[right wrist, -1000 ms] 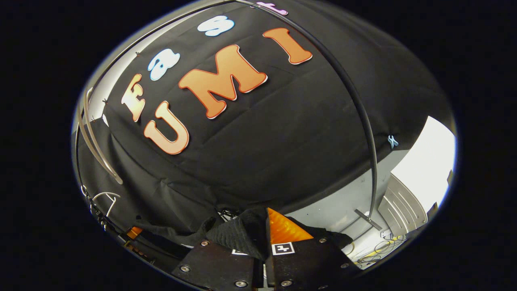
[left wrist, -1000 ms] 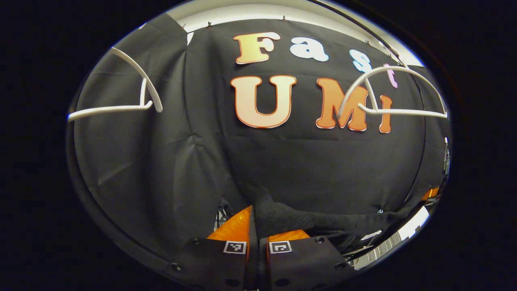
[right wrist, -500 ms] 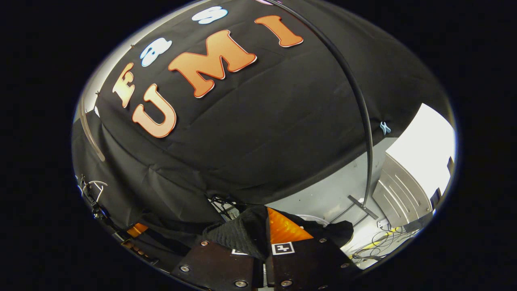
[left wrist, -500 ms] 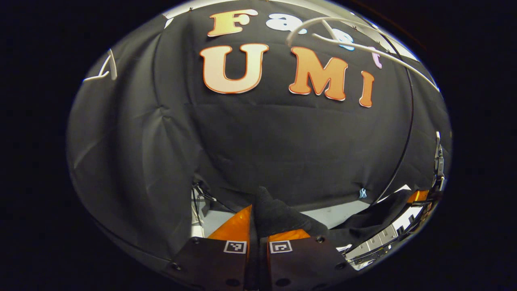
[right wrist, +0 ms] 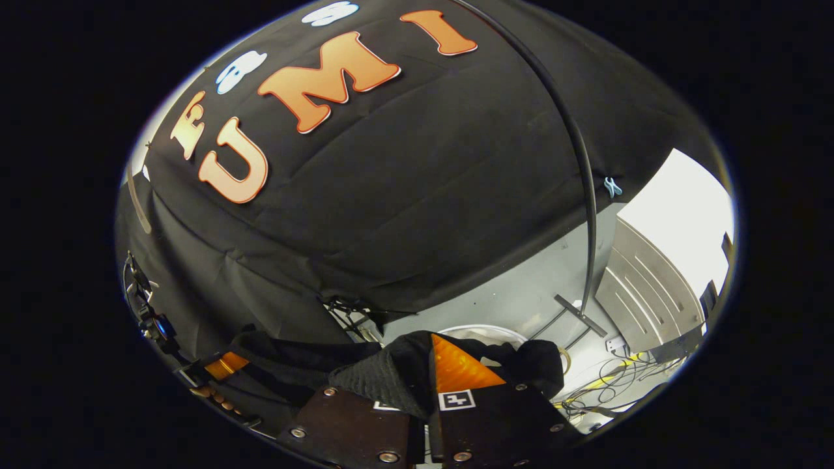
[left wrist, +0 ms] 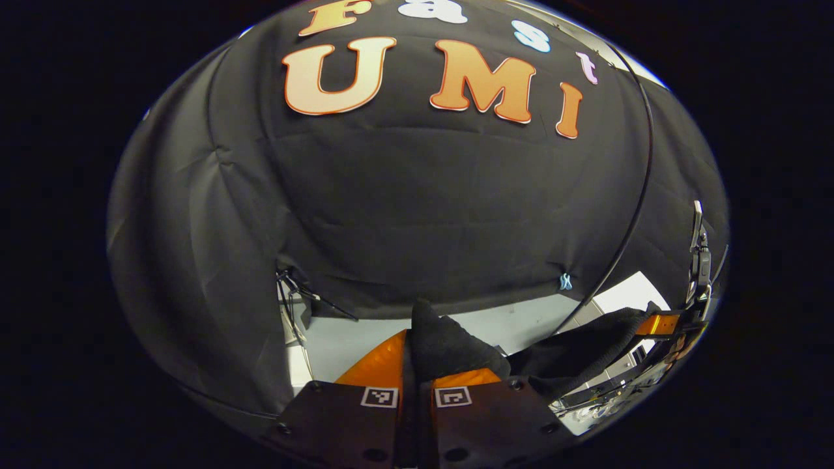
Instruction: Grasp the clothes on the hanger with both hands and then place them into the laundry hamper below.
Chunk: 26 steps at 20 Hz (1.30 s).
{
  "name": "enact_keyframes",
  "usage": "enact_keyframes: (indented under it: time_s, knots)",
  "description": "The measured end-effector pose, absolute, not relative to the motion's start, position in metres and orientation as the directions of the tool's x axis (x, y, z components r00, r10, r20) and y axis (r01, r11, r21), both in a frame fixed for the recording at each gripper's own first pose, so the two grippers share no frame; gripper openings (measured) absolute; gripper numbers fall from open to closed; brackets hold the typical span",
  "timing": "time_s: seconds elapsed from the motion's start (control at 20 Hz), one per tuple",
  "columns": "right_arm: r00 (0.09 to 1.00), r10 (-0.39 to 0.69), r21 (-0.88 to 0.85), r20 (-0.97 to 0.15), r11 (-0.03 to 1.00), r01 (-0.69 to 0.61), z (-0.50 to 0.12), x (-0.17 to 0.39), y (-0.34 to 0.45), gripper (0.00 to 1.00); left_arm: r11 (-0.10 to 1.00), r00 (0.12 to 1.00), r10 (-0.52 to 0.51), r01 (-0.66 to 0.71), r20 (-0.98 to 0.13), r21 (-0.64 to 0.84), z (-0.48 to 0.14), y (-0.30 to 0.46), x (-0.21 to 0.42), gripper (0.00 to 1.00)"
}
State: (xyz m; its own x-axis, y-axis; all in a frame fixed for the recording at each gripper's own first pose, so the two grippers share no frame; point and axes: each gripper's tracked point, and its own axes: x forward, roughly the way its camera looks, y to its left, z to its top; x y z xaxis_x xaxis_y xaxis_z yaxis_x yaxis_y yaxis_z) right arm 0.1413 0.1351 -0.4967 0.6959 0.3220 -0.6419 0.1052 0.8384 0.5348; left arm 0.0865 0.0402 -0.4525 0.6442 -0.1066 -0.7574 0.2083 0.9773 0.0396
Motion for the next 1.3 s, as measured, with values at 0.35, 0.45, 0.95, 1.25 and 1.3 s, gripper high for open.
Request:
enact_keyframes:
  time_s: [0.35,0.45,0.95,1.25,1.3]
  knots:
    - [0.649,0.303,0.502,-0.698,0.853,0.142,-0.532,0.129,0.145,0.10,0.965,0.534,-0.150,0.260,-0.832,-0.007,-0.497,0.012,0.073,0.07]
    - [0.626,0.293,0.481,-0.723,0.864,0.151,-0.544,0.125,0.147,0.10,0.963,0.494,-0.153,0.270,-0.856,-0.016,-0.511,0.006,0.066,0.07]
    - [0.492,0.238,0.362,-0.837,0.916,0.172,-0.619,0.106,0.166,0.17,0.956,0.306,-0.101,0.292,-0.947,-0.007,-0.584,0.003,0.042,0.07]
    - [0.444,0.229,0.340,-0.867,0.921,0.189,-0.636,0.100,0.168,0.00,0.959,0.234,-0.028,0.280,-0.972,0.039,-0.612,0.023,0.027,0.10]
    - [0.441,0.228,0.337,-0.868,0.922,0.188,-0.635,0.099,0.165,0.13,0.960,0.213,-0.026,0.277,-0.977,0.035,-0.615,0.024,0.021,0.15]
